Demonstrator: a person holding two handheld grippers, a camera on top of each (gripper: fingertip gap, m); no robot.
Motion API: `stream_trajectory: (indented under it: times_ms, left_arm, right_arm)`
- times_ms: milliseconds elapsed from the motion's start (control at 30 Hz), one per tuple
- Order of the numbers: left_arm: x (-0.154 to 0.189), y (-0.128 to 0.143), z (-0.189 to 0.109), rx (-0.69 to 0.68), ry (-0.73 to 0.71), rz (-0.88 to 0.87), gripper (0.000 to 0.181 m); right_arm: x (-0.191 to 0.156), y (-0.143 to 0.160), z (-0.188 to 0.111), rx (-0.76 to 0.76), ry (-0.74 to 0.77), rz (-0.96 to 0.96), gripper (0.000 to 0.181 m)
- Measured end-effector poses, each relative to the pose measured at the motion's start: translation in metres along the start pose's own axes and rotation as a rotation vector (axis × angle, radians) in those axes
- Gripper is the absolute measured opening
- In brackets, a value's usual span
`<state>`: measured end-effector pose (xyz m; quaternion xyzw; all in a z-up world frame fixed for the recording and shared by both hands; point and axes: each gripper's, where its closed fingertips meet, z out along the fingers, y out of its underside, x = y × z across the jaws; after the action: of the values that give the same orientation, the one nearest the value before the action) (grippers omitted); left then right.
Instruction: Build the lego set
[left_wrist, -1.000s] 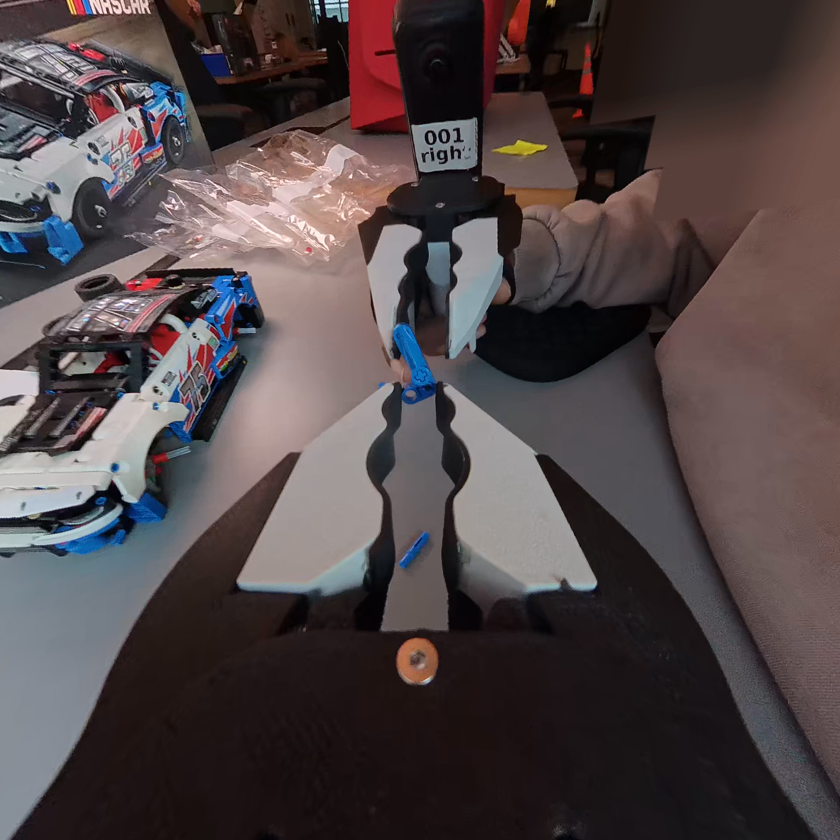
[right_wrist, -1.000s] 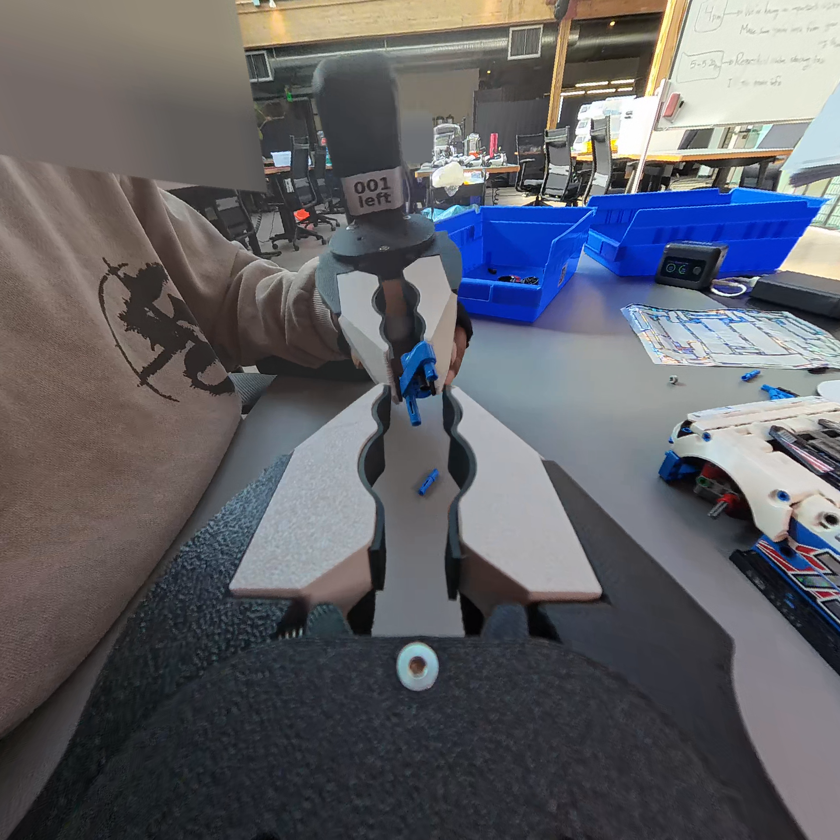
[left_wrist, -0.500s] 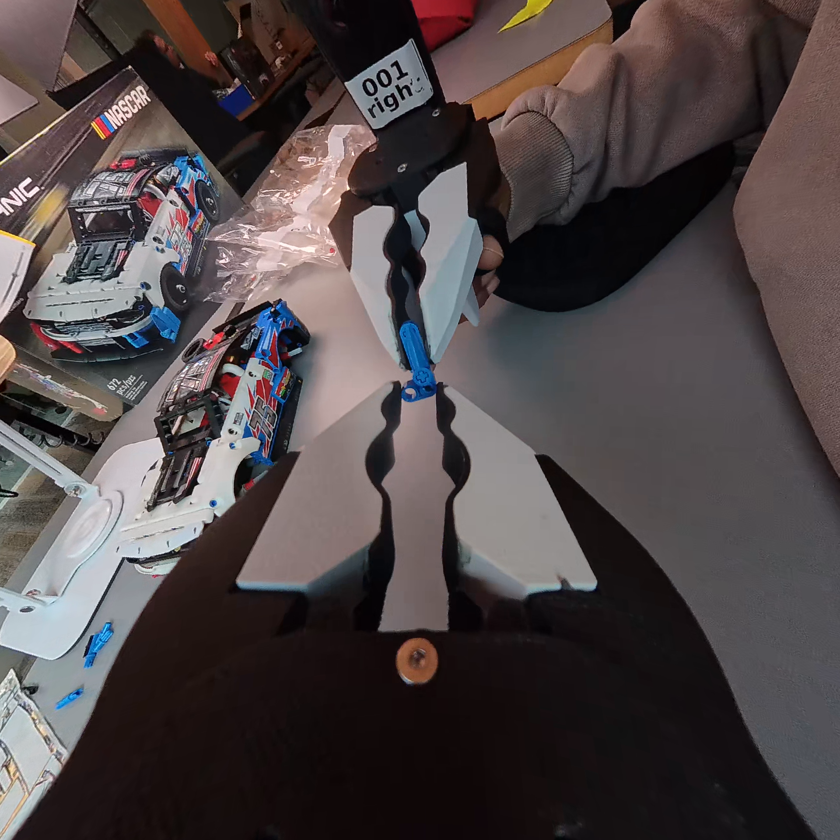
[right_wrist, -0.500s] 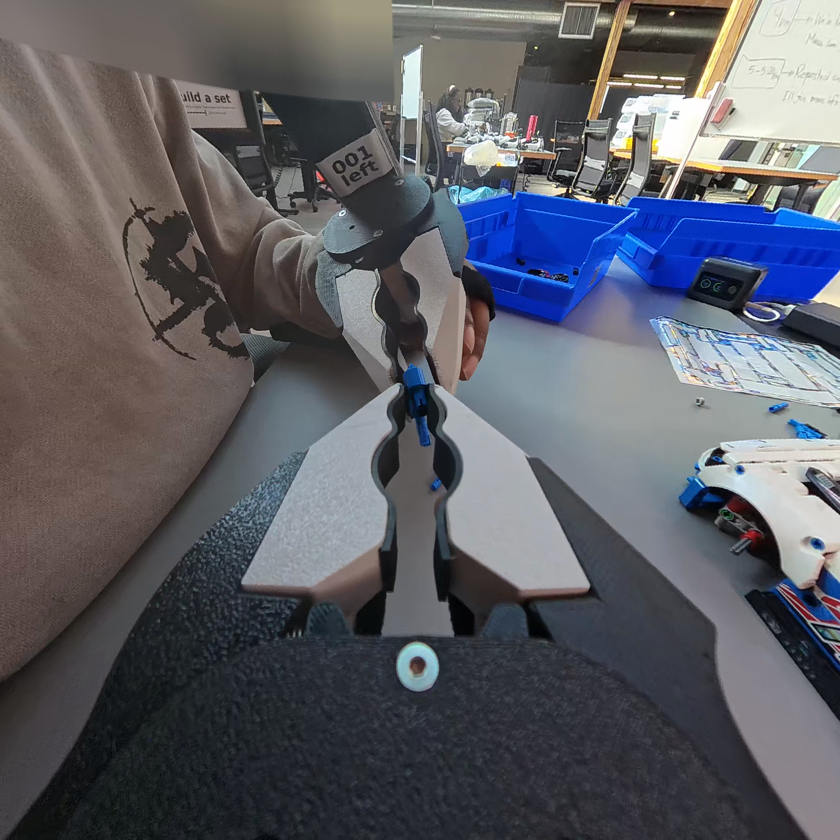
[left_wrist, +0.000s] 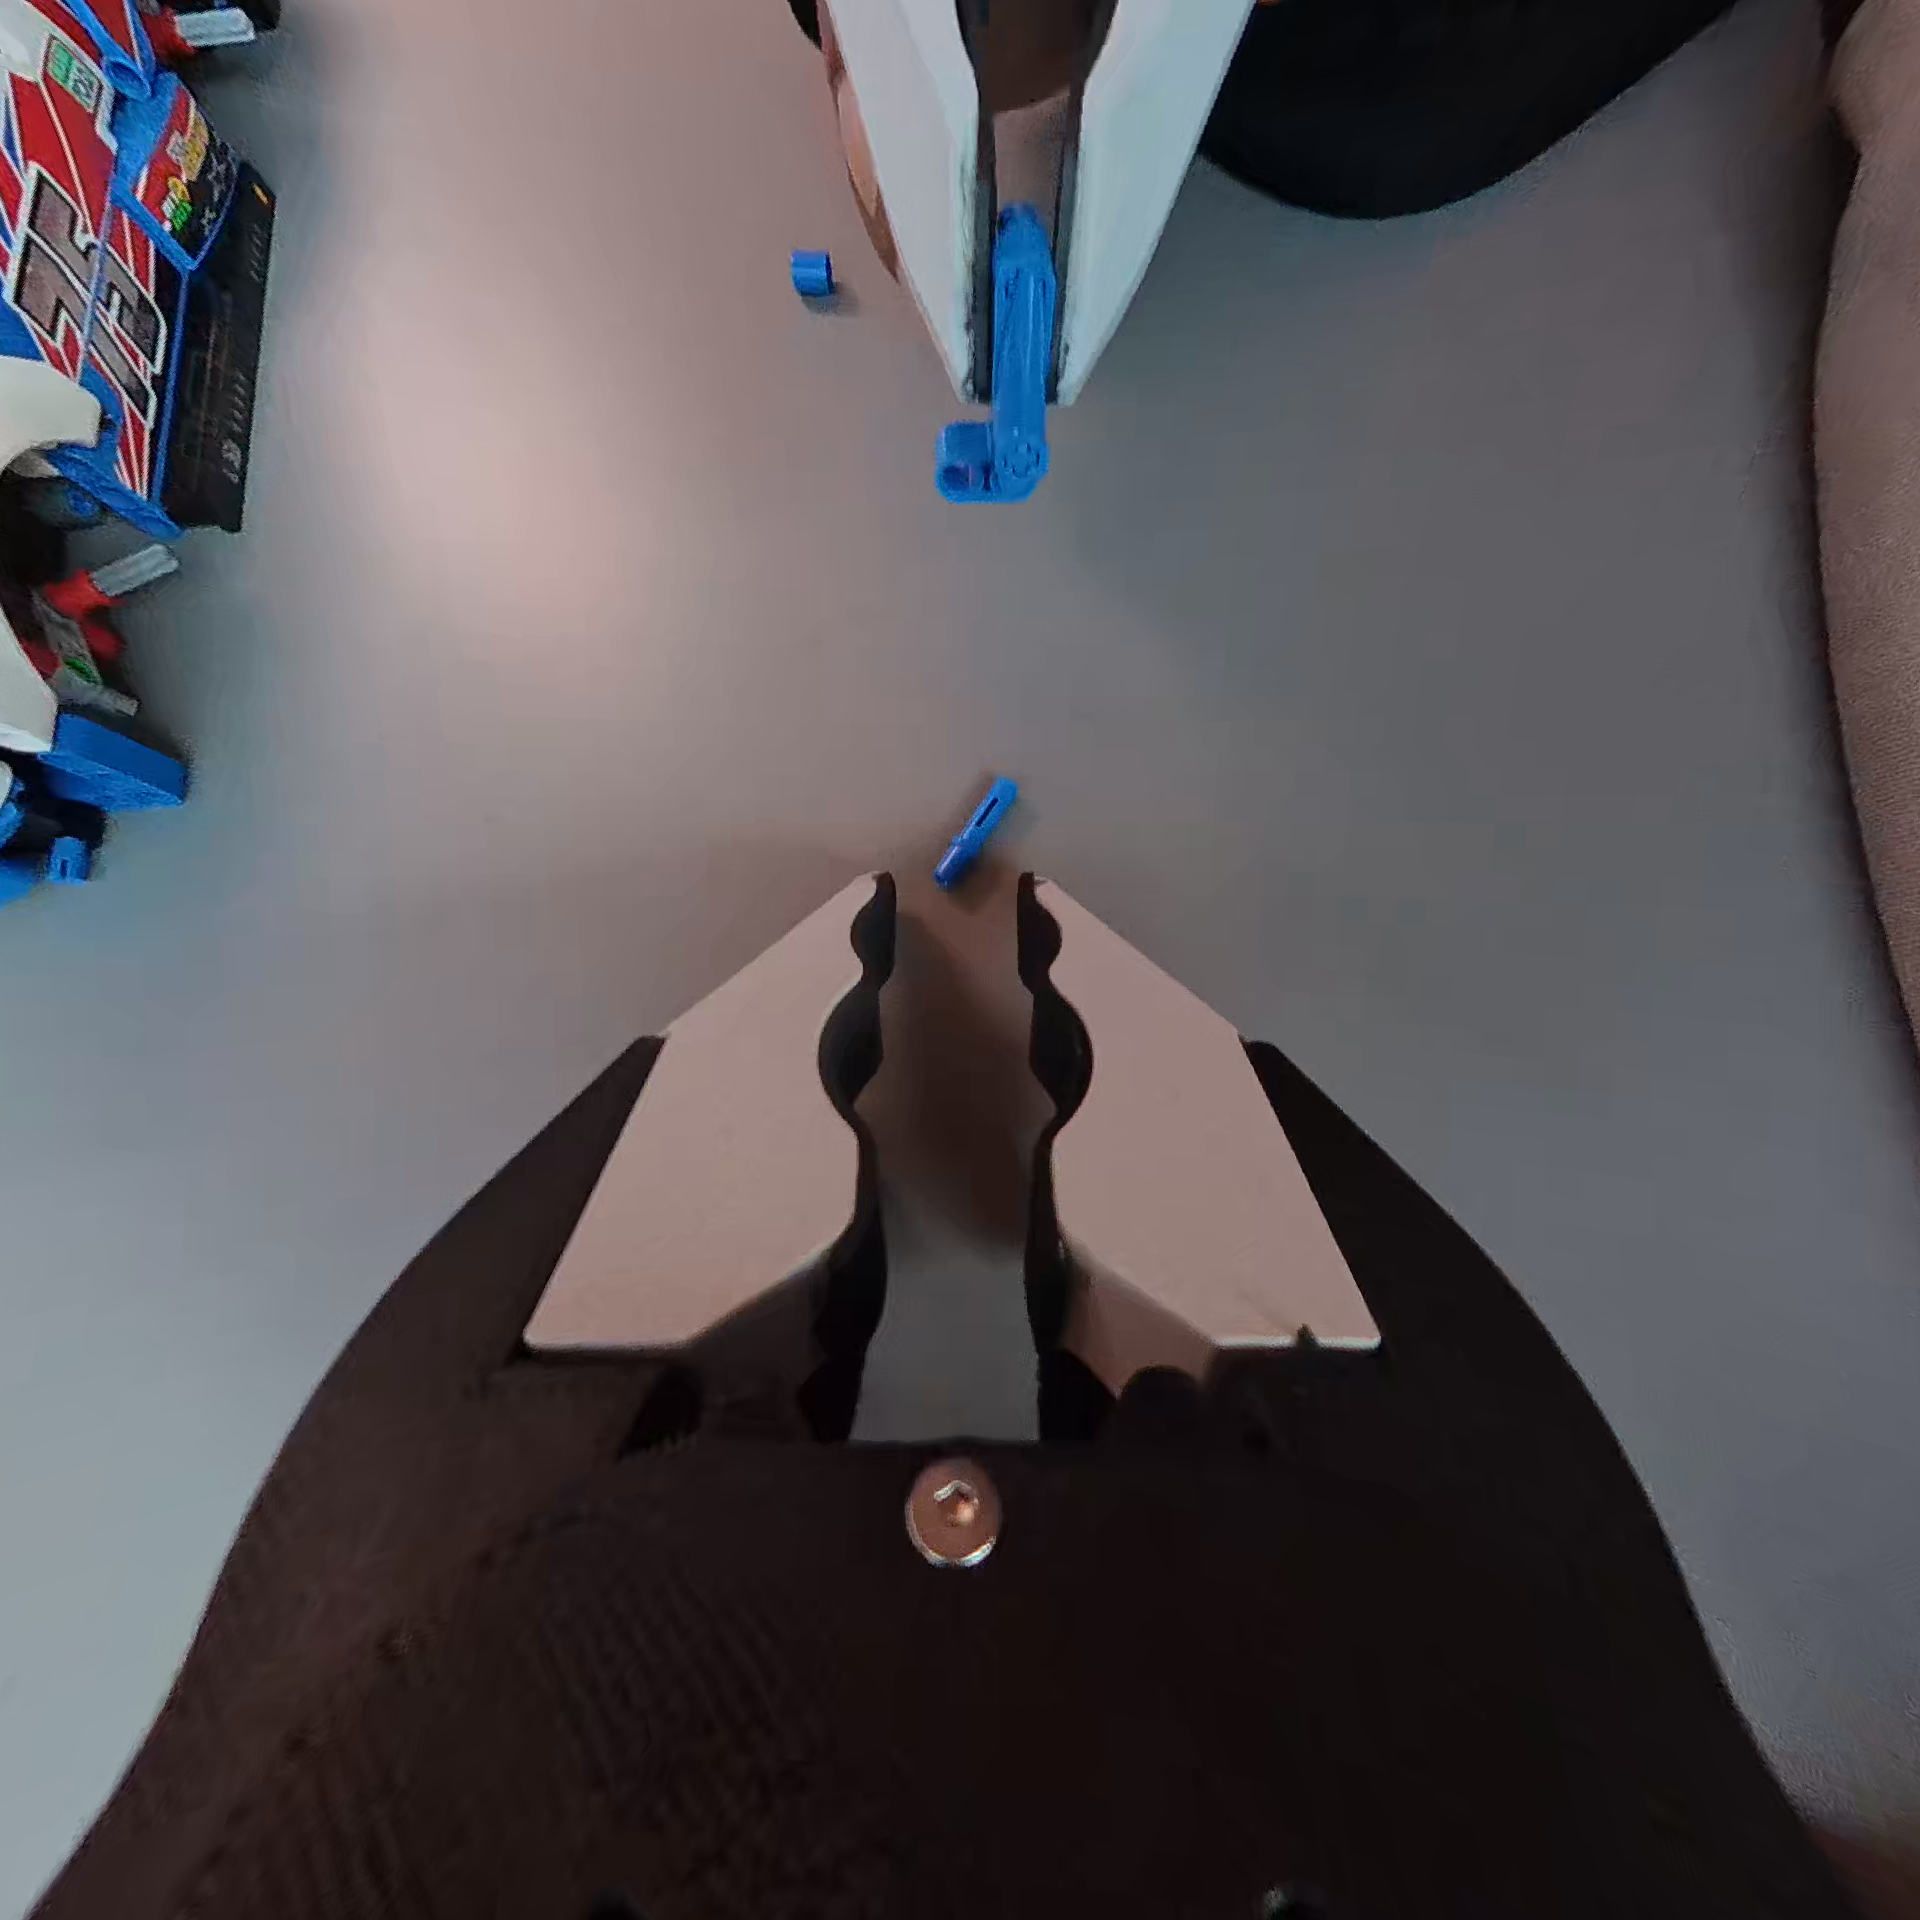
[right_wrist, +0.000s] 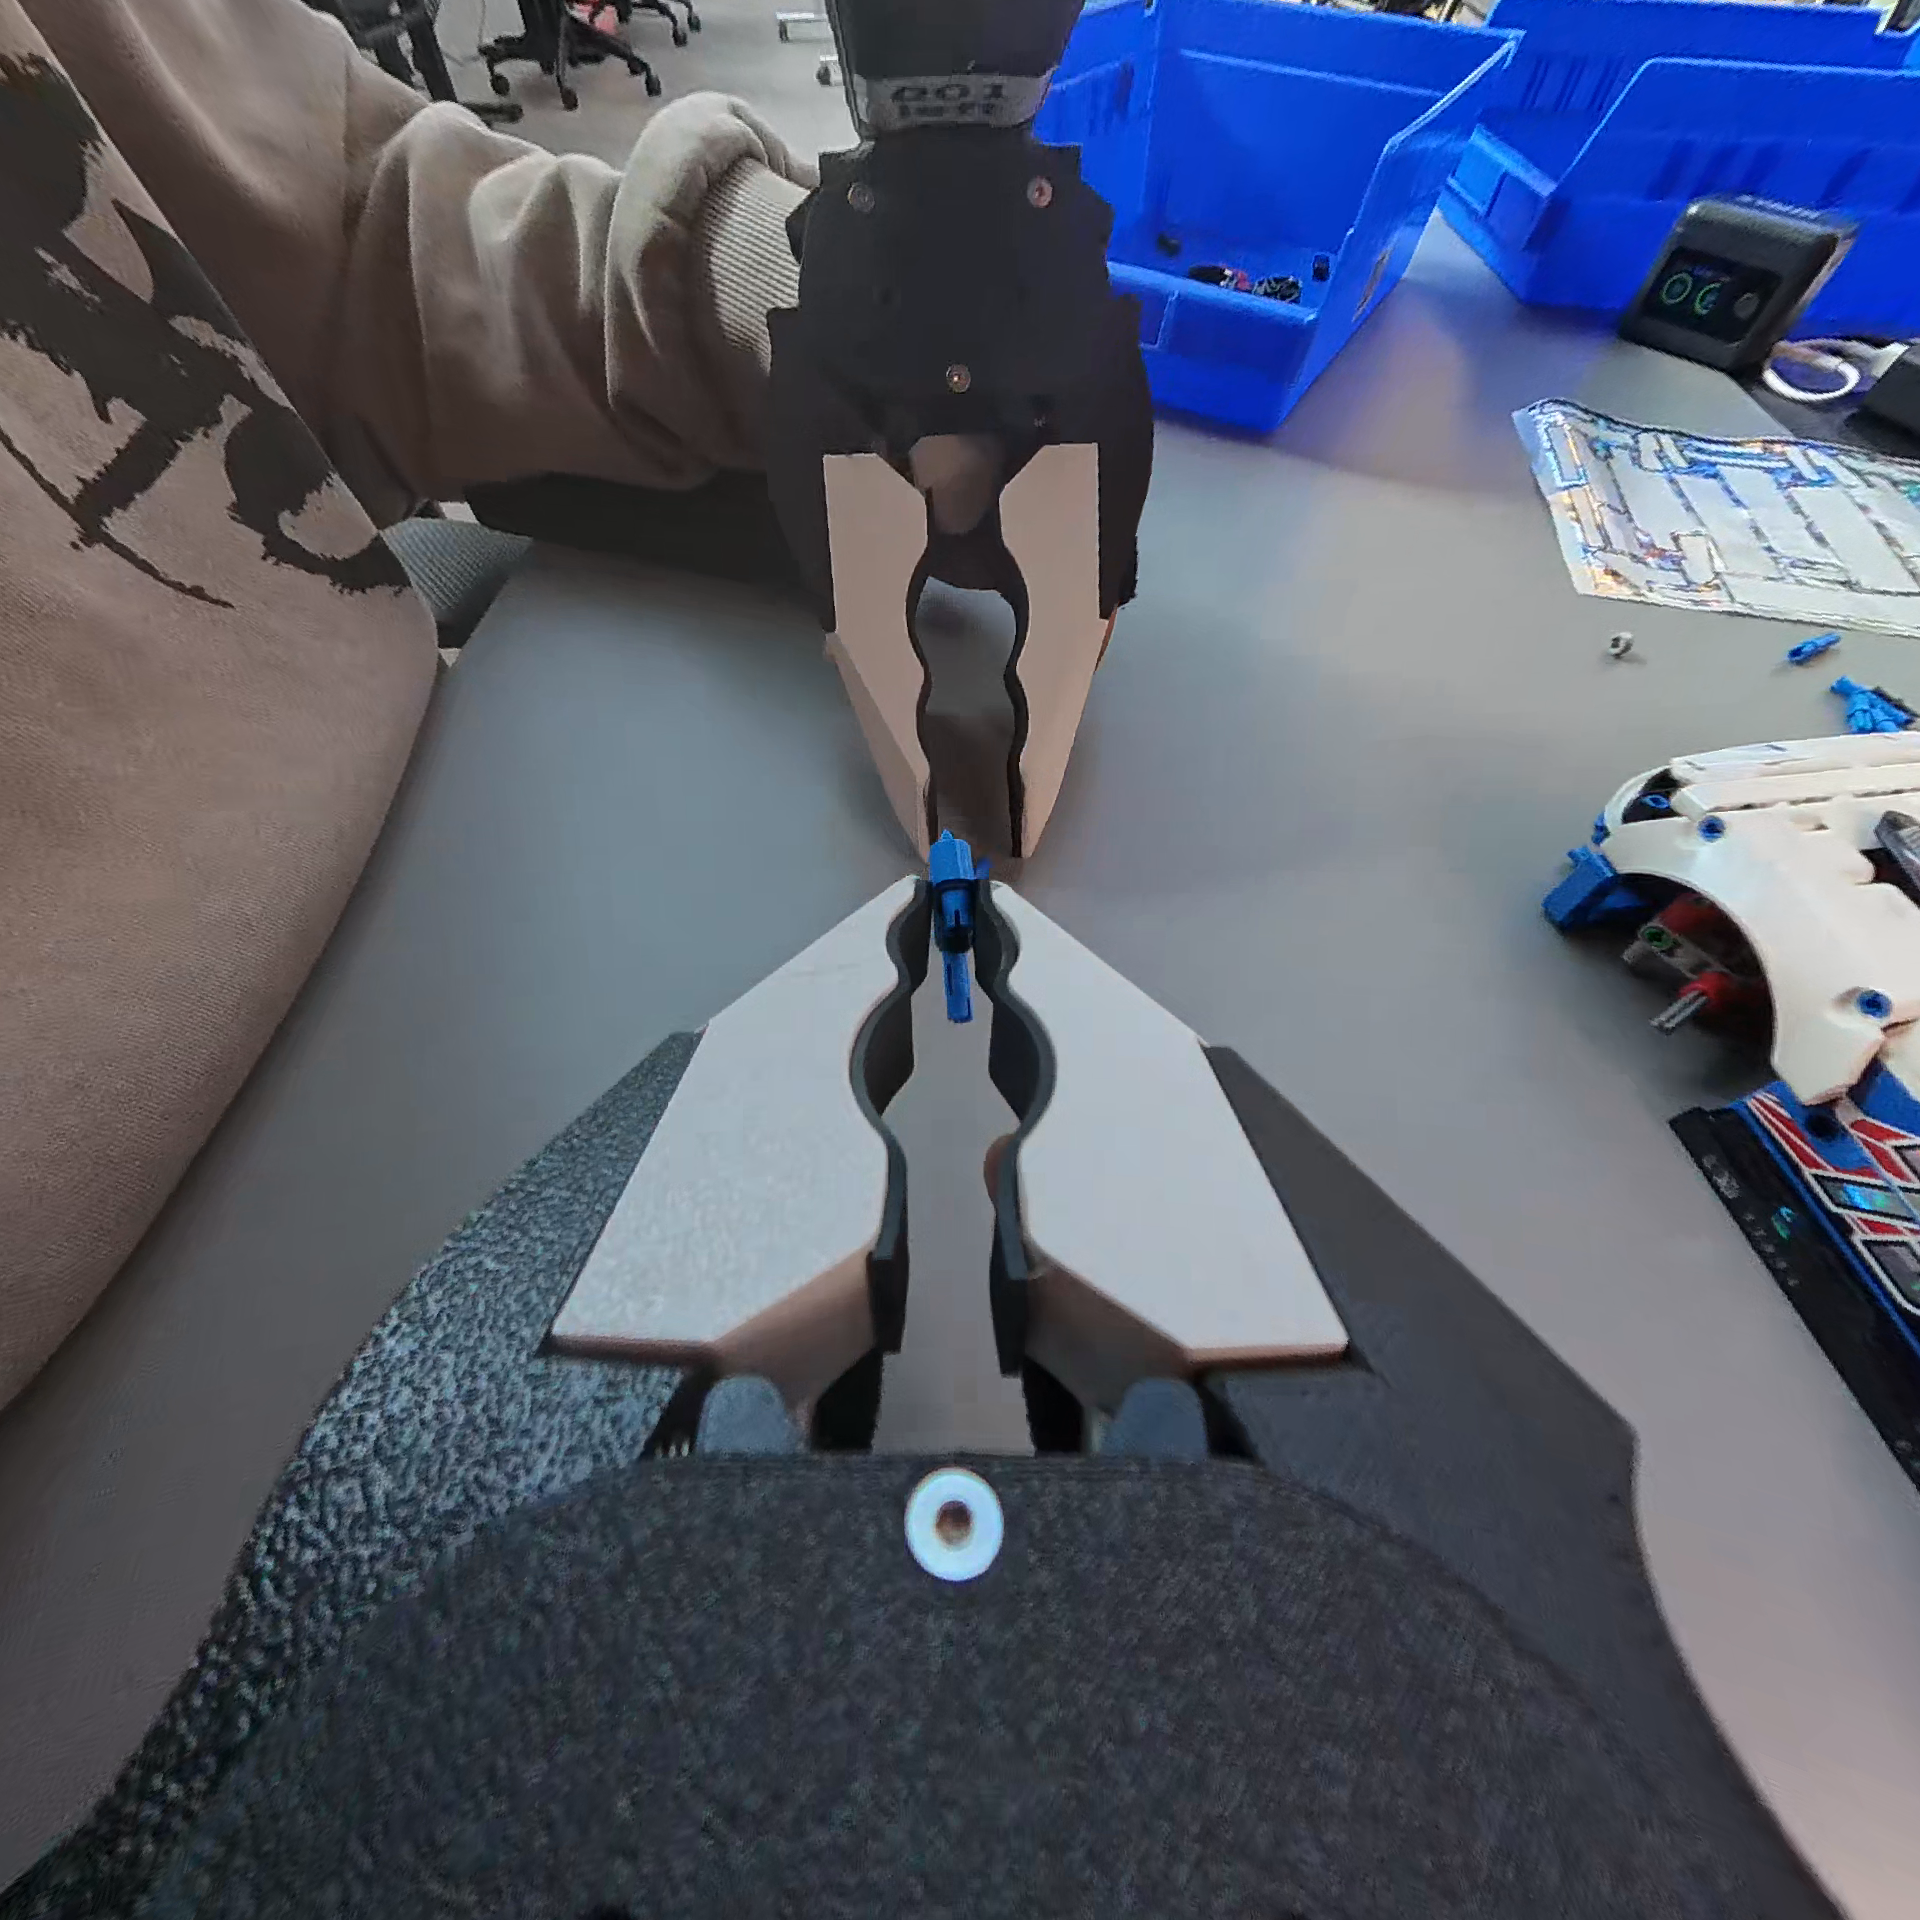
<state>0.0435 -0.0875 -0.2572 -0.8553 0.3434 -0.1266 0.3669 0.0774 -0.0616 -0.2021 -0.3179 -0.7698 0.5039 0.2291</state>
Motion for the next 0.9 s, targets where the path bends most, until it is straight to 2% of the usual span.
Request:
stream_trajectory:
  times_ms: [167,267,567,900]
  left_arm:
    - [0.002,-0.003,0.004,0.0,0.013,-0.011,0.015]
    - [-0.001,-0.005,0.006,0.005,-0.018,0.019,0.004]
    - [-0.016,-0.005,0.006,0.019,-0.091,0.002,0.007]
    - [-0.038,-0.012,0.013,0.043,-0.244,-0.036,0.007]
  right_arm:
    - [0.002,0.003,0.001,-0.015,0.009,0.01,0.005]
    - [0.003,0.006,0.002,-0.03,0.014,0.013,0.005]
    - [0.005,0.008,0.003,-0.042,0.022,0.016,0.005]
    - [0.011,0.004,-0.002,-0.021,0.057,0.033,0.005]
